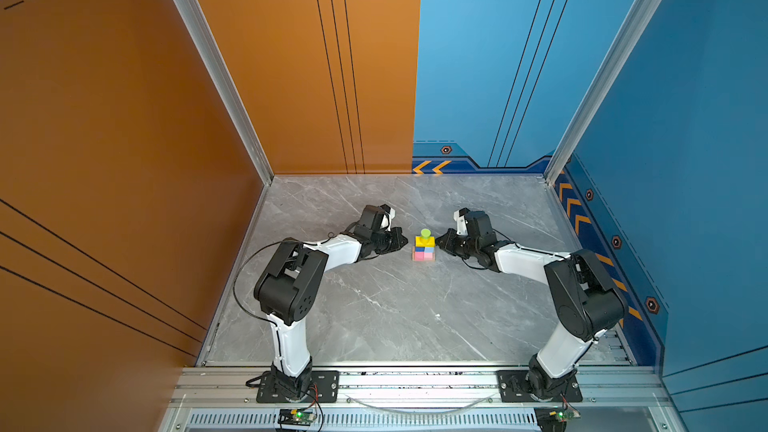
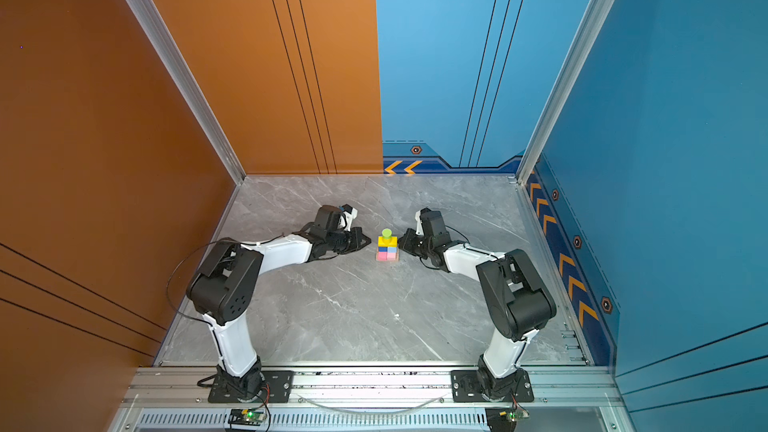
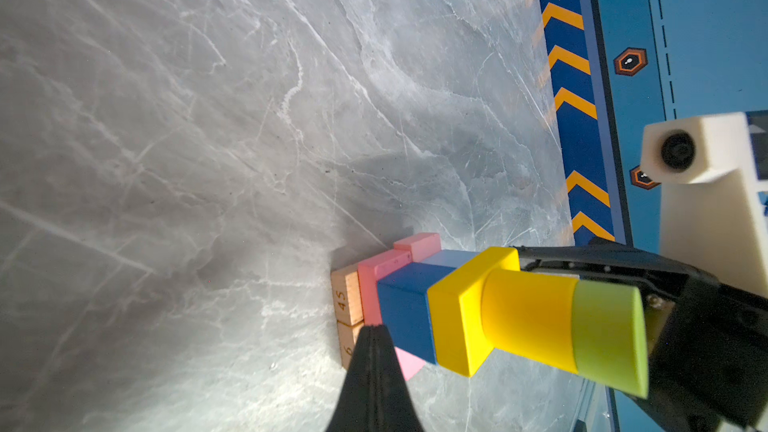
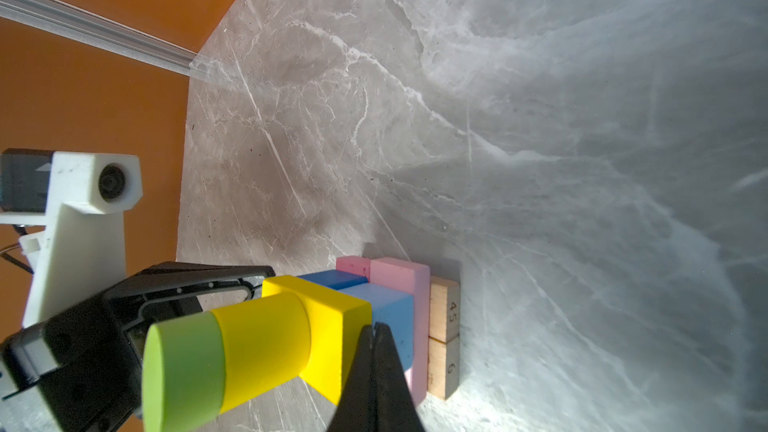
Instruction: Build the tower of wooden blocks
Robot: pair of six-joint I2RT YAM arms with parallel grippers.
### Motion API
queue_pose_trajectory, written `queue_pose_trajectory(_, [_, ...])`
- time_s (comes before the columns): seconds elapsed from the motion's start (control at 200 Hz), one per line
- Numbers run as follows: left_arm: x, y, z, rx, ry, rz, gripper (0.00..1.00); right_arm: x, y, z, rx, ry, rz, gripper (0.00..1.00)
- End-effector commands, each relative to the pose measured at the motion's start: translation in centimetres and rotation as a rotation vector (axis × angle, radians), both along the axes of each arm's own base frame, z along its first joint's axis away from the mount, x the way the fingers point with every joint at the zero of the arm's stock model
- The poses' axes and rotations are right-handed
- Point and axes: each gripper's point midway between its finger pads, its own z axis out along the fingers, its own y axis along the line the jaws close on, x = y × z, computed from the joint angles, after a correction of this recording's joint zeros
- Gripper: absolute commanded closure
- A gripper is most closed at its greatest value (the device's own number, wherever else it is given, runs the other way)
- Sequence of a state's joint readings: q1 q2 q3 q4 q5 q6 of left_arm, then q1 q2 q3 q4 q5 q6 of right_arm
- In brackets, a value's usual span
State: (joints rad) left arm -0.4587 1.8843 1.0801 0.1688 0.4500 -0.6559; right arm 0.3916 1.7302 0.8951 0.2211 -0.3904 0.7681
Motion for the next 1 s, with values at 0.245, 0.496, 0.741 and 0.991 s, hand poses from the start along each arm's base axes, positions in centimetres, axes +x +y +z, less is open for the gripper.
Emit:
queue_pose_trajectory(0.245, [0.2,-1.2,0.1,-0.024,0.009,-0.033,1.0,0.5,-0.3,-0.8,0.011,0.018,-0.025,1.0])
queue_pose_trajectory(0.496, [0.3,-1.3,0.0,-0.025,0.01,-0.034,1.0,0.6,-0.1,-0.7,0.022,0.015,-0.022,1.0])
queue_pose_trajectory(0.741, [0.3,-1.7,-0.1,-0.032,0.016,-0.041,1.0,0.5,0.1,-1.1,0.024,0.026,-0.016,1.0])
queue_pose_trajectory(0.991, [0.3,-1.9,-0.1,-0.031,0.017,-0.046,1.0,0.3,0.3,-1.5,0.025,0.038,-0.01,1.0])
